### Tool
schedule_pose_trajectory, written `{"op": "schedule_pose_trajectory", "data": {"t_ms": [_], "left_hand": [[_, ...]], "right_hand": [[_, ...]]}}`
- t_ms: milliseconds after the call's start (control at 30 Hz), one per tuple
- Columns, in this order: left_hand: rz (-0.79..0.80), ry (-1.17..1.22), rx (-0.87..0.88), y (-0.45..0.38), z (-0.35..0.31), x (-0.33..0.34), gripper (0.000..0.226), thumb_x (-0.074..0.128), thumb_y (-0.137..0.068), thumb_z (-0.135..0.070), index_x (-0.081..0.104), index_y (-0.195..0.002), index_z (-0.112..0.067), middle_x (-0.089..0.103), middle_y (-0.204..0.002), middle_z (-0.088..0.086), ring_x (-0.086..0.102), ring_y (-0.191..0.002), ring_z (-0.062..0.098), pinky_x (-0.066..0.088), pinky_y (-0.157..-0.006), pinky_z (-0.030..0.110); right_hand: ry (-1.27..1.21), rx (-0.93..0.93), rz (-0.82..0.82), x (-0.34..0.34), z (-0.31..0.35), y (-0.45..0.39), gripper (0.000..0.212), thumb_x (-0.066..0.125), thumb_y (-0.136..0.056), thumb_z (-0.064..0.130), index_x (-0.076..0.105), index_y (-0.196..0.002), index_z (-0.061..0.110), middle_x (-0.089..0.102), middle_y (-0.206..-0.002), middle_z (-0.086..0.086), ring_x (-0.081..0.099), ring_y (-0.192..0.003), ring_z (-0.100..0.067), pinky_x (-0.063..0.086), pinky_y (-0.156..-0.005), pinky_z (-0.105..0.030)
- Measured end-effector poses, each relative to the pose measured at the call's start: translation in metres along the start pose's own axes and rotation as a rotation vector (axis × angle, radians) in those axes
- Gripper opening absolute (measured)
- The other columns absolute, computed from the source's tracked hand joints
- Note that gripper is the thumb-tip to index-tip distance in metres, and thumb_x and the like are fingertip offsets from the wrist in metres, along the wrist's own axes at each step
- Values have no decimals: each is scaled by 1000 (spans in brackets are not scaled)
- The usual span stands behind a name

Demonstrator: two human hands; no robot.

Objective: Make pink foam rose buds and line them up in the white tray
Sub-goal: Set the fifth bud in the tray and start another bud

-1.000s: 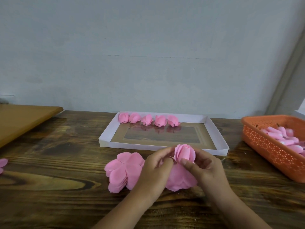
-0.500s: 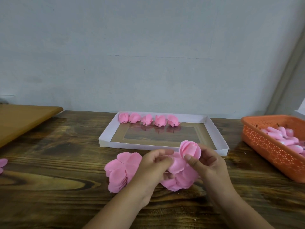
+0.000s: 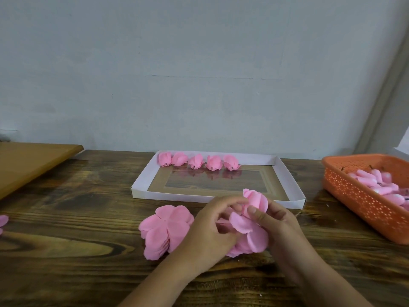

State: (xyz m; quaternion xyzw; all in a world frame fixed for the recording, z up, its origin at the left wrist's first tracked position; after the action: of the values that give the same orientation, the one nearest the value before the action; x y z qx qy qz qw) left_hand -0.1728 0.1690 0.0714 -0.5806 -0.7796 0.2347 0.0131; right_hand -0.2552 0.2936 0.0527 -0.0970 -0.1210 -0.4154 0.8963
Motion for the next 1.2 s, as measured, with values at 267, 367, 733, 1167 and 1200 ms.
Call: {"op": "schedule_pose_trajectory", "data": {"t_ms": [267, 367, 733, 1167, 1200], "left_hand": [[-78, 39, -38, -4, -1, -13, 27, 82, -84, -17, 78, -101, -37, 78, -100, -11, 72, -99, 12, 60, -88, 32], [-115, 82, -28, -4, -4, -16, 32, 81, -83, -16, 77, -99, -43, 79, -97, -11, 74, -94, 10, 60, -85, 28], [-208, 251, -52, -6, 2, -22, 19, 81, -79, -14, 78, -97, -14, 79, -94, 1, 75, -90, 16, 60, -77, 27], [-118, 160, -64, -2, -2, -15, 19, 75, -88, -34, 77, -107, -37, 78, -105, -8, 72, -98, 9, 57, -81, 26], [-116, 158, -60, -2, -3, -14, 18, 77, -88, -36, 78, -106, -39, 78, -104, -9, 72, -98, 9, 57, -80, 25]], "right_hand": [[-34, 34, 85, 8, 5, 1, 40, 78, -83, 25, 72, -116, 3, 71, -118, -22, 70, -109, -34, 58, -81, -36], [-43, 31, 125, 12, 6, 2, 40, 80, -82, 26, 73, -116, 5, 72, -118, -20, 71, -108, -29, 57, -81, -30], [-74, 55, 175, 21, 1, 4, 49, 79, -72, 29, 74, -117, 9, 69, -123, -24, 65, -117, -38, 57, -93, -43], [-49, 65, 178, 23, -1, 5, 65, 93, -65, 40, 73, -116, 6, 69, -121, -26, 67, -113, -39, 58, -90, -43], [-43, 64, 176, 23, -1, 5, 65, 92, -65, 41, 73, -116, 6, 68, -121, -27, 66, -114, -40, 57, -91, -44]]}}
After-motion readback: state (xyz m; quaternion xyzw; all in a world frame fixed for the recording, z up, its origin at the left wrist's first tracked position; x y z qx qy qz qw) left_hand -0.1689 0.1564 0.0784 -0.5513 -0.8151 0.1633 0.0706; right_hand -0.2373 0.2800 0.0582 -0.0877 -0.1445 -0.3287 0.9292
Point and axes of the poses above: each hand's wrist, its own y-axis away from the middle knuckle, its own x-axis out of the palm, z = x × y, the point moved 6 cm from there along -y, towards the middle knuckle
